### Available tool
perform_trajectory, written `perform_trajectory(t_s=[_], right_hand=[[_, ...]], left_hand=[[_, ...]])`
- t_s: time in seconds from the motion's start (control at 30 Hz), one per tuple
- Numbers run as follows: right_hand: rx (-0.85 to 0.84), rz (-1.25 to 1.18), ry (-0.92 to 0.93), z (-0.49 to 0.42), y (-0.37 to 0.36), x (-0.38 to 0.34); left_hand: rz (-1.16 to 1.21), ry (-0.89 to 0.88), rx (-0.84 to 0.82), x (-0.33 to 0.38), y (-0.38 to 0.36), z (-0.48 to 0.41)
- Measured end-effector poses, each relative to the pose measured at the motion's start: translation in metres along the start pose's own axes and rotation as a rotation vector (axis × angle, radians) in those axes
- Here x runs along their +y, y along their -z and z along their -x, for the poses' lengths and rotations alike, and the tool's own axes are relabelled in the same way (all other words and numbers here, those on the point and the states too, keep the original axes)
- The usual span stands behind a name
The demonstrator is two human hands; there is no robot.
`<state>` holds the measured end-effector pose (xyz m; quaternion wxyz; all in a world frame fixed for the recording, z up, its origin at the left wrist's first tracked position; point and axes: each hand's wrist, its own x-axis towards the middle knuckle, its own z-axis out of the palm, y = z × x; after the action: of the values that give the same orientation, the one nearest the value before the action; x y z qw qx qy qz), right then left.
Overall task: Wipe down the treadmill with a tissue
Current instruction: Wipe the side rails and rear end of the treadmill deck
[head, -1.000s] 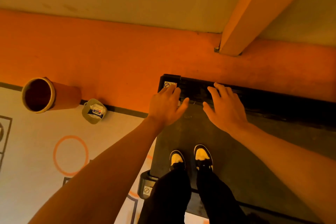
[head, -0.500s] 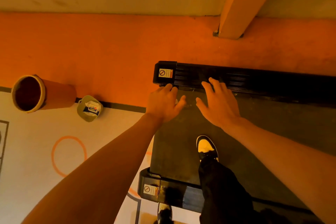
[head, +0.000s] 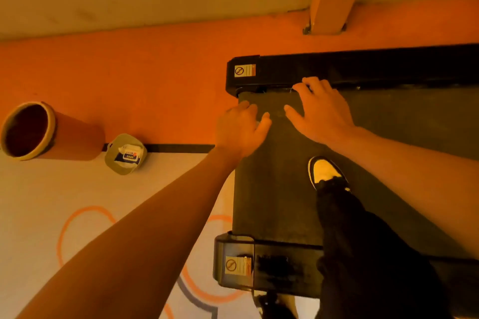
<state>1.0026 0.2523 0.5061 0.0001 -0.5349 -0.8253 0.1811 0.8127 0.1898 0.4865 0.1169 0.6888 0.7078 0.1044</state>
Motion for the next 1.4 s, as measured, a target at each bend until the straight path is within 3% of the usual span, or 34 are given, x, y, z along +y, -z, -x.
perform_trajectory(t_s=[0.23,0.43,0.73,0.8,1.03,1.2,1.4], right_hand=[[-0.027,0.081,-0.001,0.102,-0.023,-0.028],[-0.090,0.246,0.114,0.140,-0.023,-0.024],[-0.072,-0.168,-0.191,0.206,-0.123,-0.006],[-0.114,-0.200,-0.187,0.223,-0.164,-0.003],[-0.238,-0.243,0.074,0.268,-0.308,-0.006],[-0.109,-0.287,0.266,0.290,-0.396,-0.014],[-0.053,-0.227,0.408,0.301,-0.432,-0.009]], left_hand=[[0.031,-0.083,0.010,-0.003,-0.020,0.108],[0.020,-0.039,-0.034,-0.004,-0.038,0.153],[0.078,-0.009,-0.093,-0.018,-0.112,0.238],[0.082,0.000,-0.087,-0.025,-0.138,0.262],[0.100,0.038,-0.037,-0.056,-0.236,0.327],[0.083,0.018,-0.011,-0.076,-0.291,0.366],[-0.080,0.009,0.021,-0.098,-0.310,0.384]])
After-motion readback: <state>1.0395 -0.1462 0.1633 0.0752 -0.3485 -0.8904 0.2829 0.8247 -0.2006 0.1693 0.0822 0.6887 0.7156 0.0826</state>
